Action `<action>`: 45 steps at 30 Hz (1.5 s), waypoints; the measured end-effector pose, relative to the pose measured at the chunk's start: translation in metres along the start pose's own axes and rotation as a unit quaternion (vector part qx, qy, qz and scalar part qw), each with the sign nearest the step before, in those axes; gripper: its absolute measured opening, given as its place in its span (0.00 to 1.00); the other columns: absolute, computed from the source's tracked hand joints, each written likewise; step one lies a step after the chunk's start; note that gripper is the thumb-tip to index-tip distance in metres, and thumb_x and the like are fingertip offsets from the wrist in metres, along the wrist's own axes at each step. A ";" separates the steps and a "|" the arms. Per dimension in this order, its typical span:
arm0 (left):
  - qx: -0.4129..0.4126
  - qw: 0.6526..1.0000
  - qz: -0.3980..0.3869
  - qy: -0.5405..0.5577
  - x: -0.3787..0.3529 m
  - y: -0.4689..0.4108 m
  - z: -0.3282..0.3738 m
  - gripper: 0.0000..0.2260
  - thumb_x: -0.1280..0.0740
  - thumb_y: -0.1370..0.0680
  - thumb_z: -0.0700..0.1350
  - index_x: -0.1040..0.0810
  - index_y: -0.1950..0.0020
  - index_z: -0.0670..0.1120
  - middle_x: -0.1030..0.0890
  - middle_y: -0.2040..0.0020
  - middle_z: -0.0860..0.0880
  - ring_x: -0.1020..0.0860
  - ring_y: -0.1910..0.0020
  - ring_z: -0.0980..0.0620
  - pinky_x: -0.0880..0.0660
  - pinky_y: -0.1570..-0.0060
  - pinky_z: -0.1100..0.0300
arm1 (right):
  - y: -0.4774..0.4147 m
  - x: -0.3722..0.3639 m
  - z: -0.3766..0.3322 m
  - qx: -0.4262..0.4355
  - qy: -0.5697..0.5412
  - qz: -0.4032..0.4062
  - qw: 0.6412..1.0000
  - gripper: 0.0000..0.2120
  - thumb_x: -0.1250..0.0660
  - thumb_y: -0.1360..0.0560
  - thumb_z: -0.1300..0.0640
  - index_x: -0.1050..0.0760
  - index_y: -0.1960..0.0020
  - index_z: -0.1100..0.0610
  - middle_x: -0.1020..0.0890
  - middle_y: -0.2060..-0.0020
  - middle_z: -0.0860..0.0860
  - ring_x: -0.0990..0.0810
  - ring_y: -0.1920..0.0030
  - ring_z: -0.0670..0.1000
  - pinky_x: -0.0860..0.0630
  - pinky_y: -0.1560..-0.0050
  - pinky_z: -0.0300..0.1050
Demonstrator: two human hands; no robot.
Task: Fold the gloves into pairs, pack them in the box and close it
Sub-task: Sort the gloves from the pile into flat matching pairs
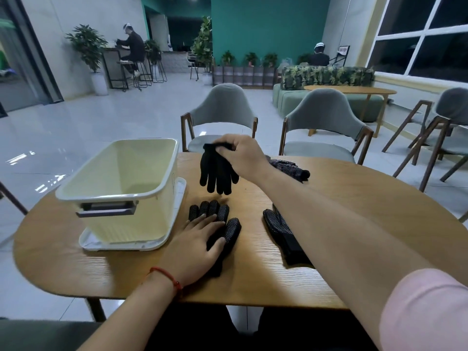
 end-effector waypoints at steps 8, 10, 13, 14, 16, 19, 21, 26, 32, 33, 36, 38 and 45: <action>0.010 1.000 -0.004 -0.004 0.005 0.001 0.006 0.24 0.45 0.18 0.62 0.30 0.22 0.62 0.34 0.18 0.58 0.43 0.17 0.55 0.45 0.18 0.51 | 0.039 -0.033 0.021 -0.030 -0.088 -0.103 0.990 0.11 0.28 0.18 0.58 0.13 0.44 0.42 0.11 0.48 0.41 0.14 0.43 0.46 0.19 0.33 0.51; 0.010 1.000 0.001 -0.001 0.005 0.001 0.006 0.22 0.44 0.16 0.61 0.30 0.22 0.62 0.34 0.18 0.58 0.43 0.17 0.56 0.46 0.18 0.52 | 0.044 -0.030 0.018 -0.028 -0.082 -0.104 0.991 0.12 0.28 0.18 0.57 0.14 0.46 0.39 0.11 0.49 0.40 0.14 0.44 0.45 0.19 0.34 0.52; 0.014 1.000 0.000 0.007 0.005 0.003 0.006 0.21 0.43 0.15 0.60 0.31 0.21 0.62 0.36 0.18 0.60 0.45 0.17 0.57 0.47 0.18 0.52 | 0.054 -0.025 0.010 -0.016 -0.067 -0.113 0.991 0.11 0.28 0.17 0.55 0.15 0.45 0.38 0.12 0.49 0.38 0.14 0.45 0.43 0.18 0.35 0.49; 0.013 1.000 0.001 0.013 0.005 0.004 0.007 0.21 0.43 0.15 0.60 0.32 0.21 0.62 0.36 0.18 0.60 0.45 0.17 0.57 0.47 0.17 0.53 | 0.058 -0.024 0.006 -0.010 -0.059 -0.117 0.991 0.11 0.28 0.17 0.54 0.14 0.45 0.37 0.12 0.49 0.37 0.14 0.45 0.43 0.18 0.35 0.50; 0.007 1.000 0.012 0.023 0.007 0.004 0.008 0.21 0.42 0.15 0.60 0.29 0.23 0.61 0.33 0.19 0.60 0.41 0.18 0.56 0.43 0.19 0.52 | 0.067 -0.023 0.001 -0.002 -0.053 -0.120 0.991 0.10 0.28 0.18 0.55 0.14 0.43 0.40 0.12 0.49 0.38 0.14 0.45 0.42 0.18 0.36 0.48; -0.007 0.993 0.106 0.051 0.019 0.009 0.008 0.13 0.39 0.19 0.55 0.20 0.38 0.57 0.19 0.38 0.56 0.24 0.37 0.52 0.24 0.38 0.52 | 0.088 -0.027 -0.003 0.019 -0.018 -0.102 0.994 0.10 0.28 0.19 0.58 0.12 0.41 0.46 0.12 0.49 0.37 0.14 0.45 0.40 0.19 0.37 0.44; 0.010 0.979 0.186 0.084 0.030 0.016 0.005 0.04 0.36 0.21 0.48 0.22 0.51 0.53 0.22 0.55 0.54 0.25 0.53 0.52 0.24 0.52 0.52 | 0.109 -0.032 -0.005 0.052 0.010 -0.079 0.995 0.11 0.27 0.19 0.58 0.13 0.41 0.46 0.12 0.47 0.38 0.15 0.44 0.39 0.20 0.36 0.45; 0.087 0.959 0.231 0.143 0.035 0.035 -0.008 0.09 0.32 0.23 0.39 0.26 0.49 0.53 0.23 0.55 0.55 0.24 0.54 0.52 0.25 0.54 0.53 | 0.165 -0.054 0.001 0.104 0.020 -0.017 0.994 0.09 0.25 0.22 0.60 0.11 0.43 0.52 0.13 0.41 0.44 0.17 0.38 0.41 0.22 0.32 0.43; 0.085 0.983 0.136 0.089 0.026 0.039 -0.010 0.25 0.31 0.27 0.40 0.26 0.32 0.54 0.21 0.44 0.55 0.25 0.42 0.52 0.24 0.41 0.52 | 0.184 -0.065 0.011 0.083 0.031 -0.051 0.995 0.12 0.28 0.23 0.62 0.13 0.42 0.53 0.13 0.42 0.44 0.16 0.40 0.42 0.22 0.34 0.44; 0.081 0.984 0.136 0.081 0.026 0.037 -0.009 0.26 0.31 0.28 0.40 0.26 0.31 0.54 0.21 0.43 0.55 0.25 0.41 0.52 0.24 0.40 0.52 | 0.183 -0.065 0.011 0.080 0.033 -0.051 0.995 0.12 0.29 0.22 0.62 0.13 0.41 0.53 0.13 0.42 0.44 0.16 0.40 0.43 0.22 0.34 0.45; 0.076 0.984 0.140 0.077 0.024 0.036 -0.010 0.27 0.31 0.28 0.38 0.24 0.30 0.54 0.21 0.41 0.55 0.26 0.41 0.51 0.25 0.39 0.53 | 0.185 -0.065 0.011 0.074 0.037 -0.054 0.995 0.12 0.31 0.20 0.62 0.14 0.40 0.54 0.13 0.43 0.45 0.16 0.40 0.45 0.22 0.35 0.46; 0.077 0.983 0.142 0.082 0.023 0.035 -0.011 0.26 0.32 0.27 0.36 0.23 0.30 0.53 0.21 0.41 0.53 0.25 0.40 0.50 0.26 0.39 0.53 | 0.186 -0.065 0.009 0.077 0.042 -0.051 0.995 0.12 0.32 0.19 0.62 0.15 0.39 0.54 0.13 0.43 0.46 0.16 0.40 0.46 0.22 0.36 0.46; 0.068 0.978 0.179 0.077 0.023 0.032 -0.016 0.15 0.32 0.24 0.34 0.19 0.40 0.48 0.19 0.47 0.49 0.21 0.46 0.45 0.24 0.45 0.51 | 0.191 -0.065 0.008 0.084 0.042 -0.069 0.993 0.12 0.32 0.19 0.62 0.16 0.39 0.55 0.13 0.43 0.46 0.16 0.41 0.46 0.20 0.37 0.48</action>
Point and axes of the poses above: each hand's wrist, its own y-axis away from the middle knuckle, its own x-axis out of the back of the hand, z = x × y, the point moved 4 cm from there along -y, towards the middle knuckle
